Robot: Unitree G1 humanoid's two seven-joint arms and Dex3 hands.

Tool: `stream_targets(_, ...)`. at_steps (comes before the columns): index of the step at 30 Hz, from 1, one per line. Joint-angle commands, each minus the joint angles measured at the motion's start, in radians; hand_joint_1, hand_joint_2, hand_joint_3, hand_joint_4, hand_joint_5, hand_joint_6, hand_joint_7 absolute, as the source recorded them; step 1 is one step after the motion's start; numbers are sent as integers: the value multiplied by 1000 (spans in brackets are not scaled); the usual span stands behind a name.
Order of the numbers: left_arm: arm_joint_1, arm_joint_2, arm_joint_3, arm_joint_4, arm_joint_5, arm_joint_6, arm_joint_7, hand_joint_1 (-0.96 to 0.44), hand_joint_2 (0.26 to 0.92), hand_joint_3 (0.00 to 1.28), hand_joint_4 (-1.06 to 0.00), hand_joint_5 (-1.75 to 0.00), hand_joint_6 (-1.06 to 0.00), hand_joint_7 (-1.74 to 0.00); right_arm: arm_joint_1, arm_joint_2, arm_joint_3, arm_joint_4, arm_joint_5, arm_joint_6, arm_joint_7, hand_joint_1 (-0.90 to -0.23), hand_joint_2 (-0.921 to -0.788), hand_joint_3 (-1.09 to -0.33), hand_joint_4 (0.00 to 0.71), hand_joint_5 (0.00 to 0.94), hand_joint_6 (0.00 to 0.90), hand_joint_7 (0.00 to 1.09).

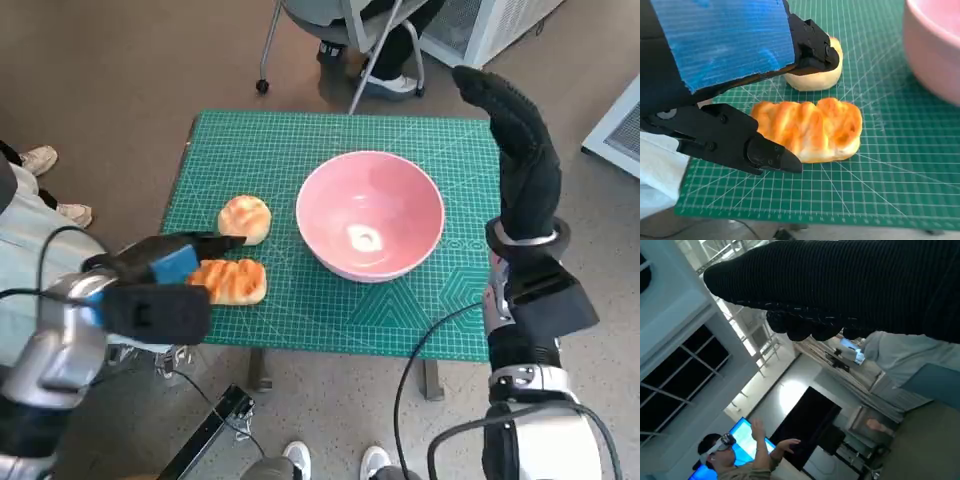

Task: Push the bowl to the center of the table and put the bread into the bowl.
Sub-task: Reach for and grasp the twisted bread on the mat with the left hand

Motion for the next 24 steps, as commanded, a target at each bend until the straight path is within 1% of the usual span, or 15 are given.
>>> stream_targets(1,-50,-45,-52,105,59,-37,43,-215,814,3,-279,-8,-378,-22,37,8,7,-1,4,17,1,-587,-921,-747,335,11,92,796)
stream_targets(6,-80,-82,-88,214,100,-80,93,-215,831,10,-296,-12,-388,-21,47,14,13,-10,4,15,0,-587,-921,-749,333,8,73,824)
stream_targets(8,-85,-88,-98,242,114,-92,108,-218,845,15,-323,-21,-422,-35,50,15,15,-15,5,15,1,-587,-921,-749,331,6,68,831)
stream_targets(9,-87,-90,-101,253,120,-98,113,-204,854,18,-350,-32,-467,-57,52,15,16,-17,5,15,2,-588,-921,-749,330,6,66,833)
stream_targets(10,-87,-91,-104,260,126,-104,118,-200,857,19,-360,-35,-483,-65,54,14,16,-20,6,16,2,-588,-921,-749,330,5,65,834)
stream_targets(11,-87,-91,-106,266,131,-109,121,-173,867,21,-421,-62,-549,-100,55,14,17,-22,7,16,2,-588,-921,-748,329,5,64,835)
stream_targets(12,-84,-88,-107,267,136,-115,124,-163,872,20,-447,-64,-570,-118,56,14,17,-23,9,17,3,-588,-921,-748,329,5,64,836)
stream_targets(13,-80,-83,-106,265,139,-125,127,-131,888,13,-548,-144,-606,-234,57,14,16,-24,12,19,5,-589,-921,-748,329,5,63,837)
stream_targets(14,-77,-79,-105,264,139,-132,129,-105,894,27,-576,-365,-604,-408,58,14,16,-25,15,20,6,-590,-921,-747,329,5,62,837)
stream_targets(15,-72,-73,-102,256,138,-140,128,-67,904,66,-598,-706,-580,-680,59,13,16,-27,15,20,6,-592,-921,-746,329,4,62,838)
stream_targets(16,-70,-69,-99,251,138,-145,127,-43,900,93,-616,-936,-599,-810,60,13,16,-28,14,21,5,-593,-921,-745,329,4,59,837)
stream_targets(17,-66,-64,-95,243,135,-152,124,-27,898,110,-628,-1083,-611,-893,61,13,17,-30,15,22,6,-593,-921,-745,329,4,58,837)
stream_targets(20,-58,-53,-84,227,129,-165,118,-8,885,142,-635,-1275,-655,-956,64,14,17,-33,20,24,10,-593,-921,-745,329,4,54,837)
stream_targets(22,-49,-44,-72,203,118,-169,105,-3,881,149,-637,-1309,-667,-981,65,16,17,-34,26,26,14,-596,-921,-744,329,4,52,837)
stream_targets(24,-37,-33,-52,158,96,-164,81,-1,885,143,-648,-1291,-653,-1037,66,18,18,-33,33,27,19,-601,-921,-742,329,4,48,835)
